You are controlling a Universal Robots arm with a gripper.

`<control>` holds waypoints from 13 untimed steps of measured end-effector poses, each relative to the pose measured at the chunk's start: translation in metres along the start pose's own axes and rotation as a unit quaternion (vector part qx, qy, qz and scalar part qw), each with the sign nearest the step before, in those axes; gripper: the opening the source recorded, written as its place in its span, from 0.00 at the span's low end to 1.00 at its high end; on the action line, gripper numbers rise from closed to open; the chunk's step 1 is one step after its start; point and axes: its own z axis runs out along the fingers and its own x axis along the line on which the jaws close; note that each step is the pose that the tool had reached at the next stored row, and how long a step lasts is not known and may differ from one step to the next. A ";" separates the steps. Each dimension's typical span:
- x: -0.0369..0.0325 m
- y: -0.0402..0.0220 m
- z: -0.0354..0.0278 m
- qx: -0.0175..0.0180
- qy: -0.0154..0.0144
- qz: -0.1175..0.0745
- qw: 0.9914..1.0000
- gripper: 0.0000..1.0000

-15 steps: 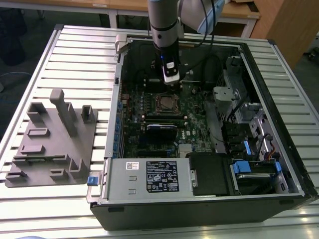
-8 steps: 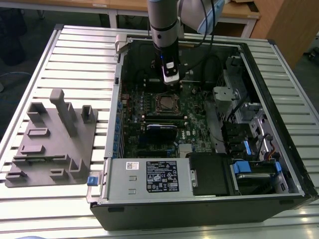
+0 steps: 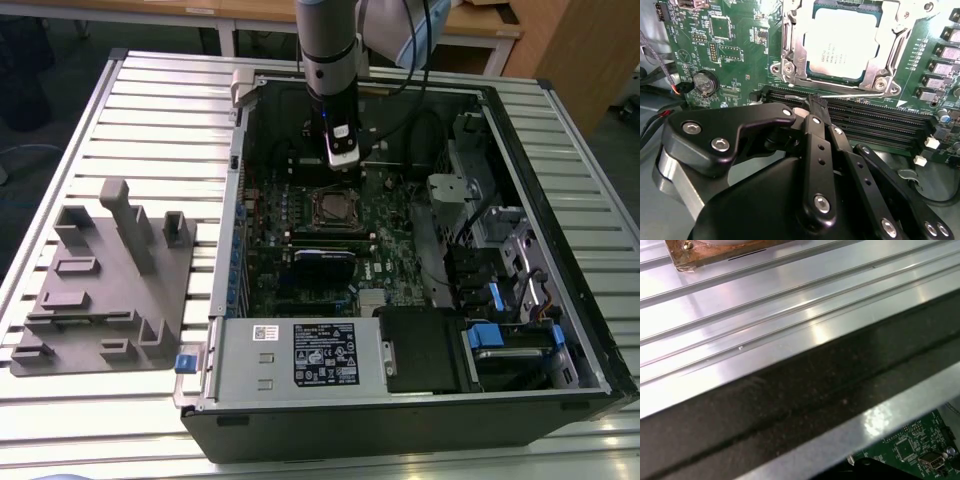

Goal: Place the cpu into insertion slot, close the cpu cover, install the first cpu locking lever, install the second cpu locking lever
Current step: 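Install the first cpu locking lever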

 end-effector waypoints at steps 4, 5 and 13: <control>0.0006 -0.0004 0.0009 -0.001 -0.002 0.000 1.000 0.11; 0.0008 -0.0005 0.0011 -0.001 -0.003 0.000 1.000 0.11; 0.0012 -0.0009 0.0035 -0.001 -0.003 -0.001 1.000 0.11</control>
